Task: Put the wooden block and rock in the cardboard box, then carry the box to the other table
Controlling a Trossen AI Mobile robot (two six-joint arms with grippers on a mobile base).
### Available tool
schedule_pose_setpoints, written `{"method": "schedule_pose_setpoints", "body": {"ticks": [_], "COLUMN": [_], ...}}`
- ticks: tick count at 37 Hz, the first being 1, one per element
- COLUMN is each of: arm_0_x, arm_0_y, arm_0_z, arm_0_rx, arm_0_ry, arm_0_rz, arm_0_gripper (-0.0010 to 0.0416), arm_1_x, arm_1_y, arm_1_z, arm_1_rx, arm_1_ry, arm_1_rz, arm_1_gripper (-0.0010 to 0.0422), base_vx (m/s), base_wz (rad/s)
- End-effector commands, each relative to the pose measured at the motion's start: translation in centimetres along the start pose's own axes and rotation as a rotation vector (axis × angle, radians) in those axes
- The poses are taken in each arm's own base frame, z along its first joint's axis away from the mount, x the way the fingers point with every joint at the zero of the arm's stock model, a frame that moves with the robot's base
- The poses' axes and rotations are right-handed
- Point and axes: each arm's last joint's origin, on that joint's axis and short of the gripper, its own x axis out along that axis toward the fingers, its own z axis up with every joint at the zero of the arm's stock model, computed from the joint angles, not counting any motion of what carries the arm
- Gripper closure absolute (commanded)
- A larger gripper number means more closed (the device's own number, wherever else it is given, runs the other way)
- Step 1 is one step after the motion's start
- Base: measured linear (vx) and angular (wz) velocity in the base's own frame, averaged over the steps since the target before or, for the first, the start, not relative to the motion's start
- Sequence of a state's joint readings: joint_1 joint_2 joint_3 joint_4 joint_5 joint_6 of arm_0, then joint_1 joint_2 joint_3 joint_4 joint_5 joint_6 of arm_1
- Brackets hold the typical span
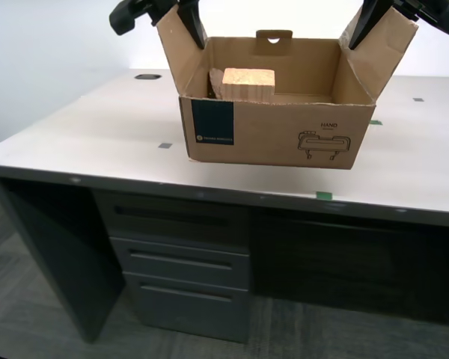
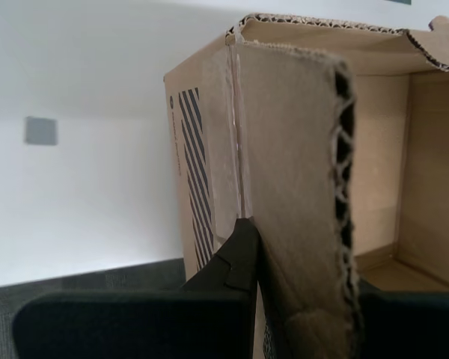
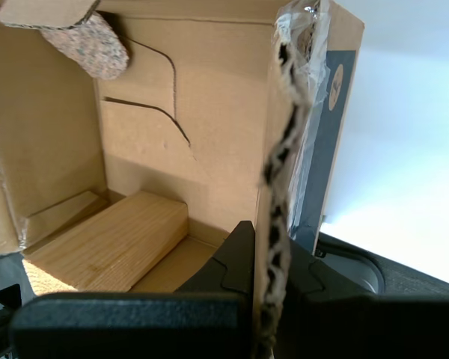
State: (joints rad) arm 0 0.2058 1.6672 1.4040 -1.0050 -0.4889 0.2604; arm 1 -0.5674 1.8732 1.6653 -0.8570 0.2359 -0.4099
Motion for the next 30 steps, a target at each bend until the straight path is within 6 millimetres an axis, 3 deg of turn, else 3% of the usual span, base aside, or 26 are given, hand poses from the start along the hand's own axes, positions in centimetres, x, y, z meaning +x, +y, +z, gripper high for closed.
{"method": "schedule_pose_setpoints", "body": {"ticks": [1, 30], "arm_0_x": [0.05, 0.42], "arm_0_y": [0.31, 0.25], "arm_0_z": [-0.08, -0.27], "arm_0_rx": [0.000, 0.006], "arm_0_ry": [0.011, 0.017], "arm_0_rz": [0.034, 0.014], "arm_0_gripper": [0.0407, 0.0407], "arm_1_x": [-0.57, -0.52], "arm_1_y": [-0.41, -0.17], "arm_1_z": [0.13, -0.44], "arm_1_rx": [0.012, 0.008], "arm_1_ry": [-0.020, 0.037], "arm_1_rz": [-0.041, -0.022], "arm_1_gripper": [0.0414, 0.0414], "base_vx": [-0.079, -0.078], "base_wz": [0.279, 0.309]}}
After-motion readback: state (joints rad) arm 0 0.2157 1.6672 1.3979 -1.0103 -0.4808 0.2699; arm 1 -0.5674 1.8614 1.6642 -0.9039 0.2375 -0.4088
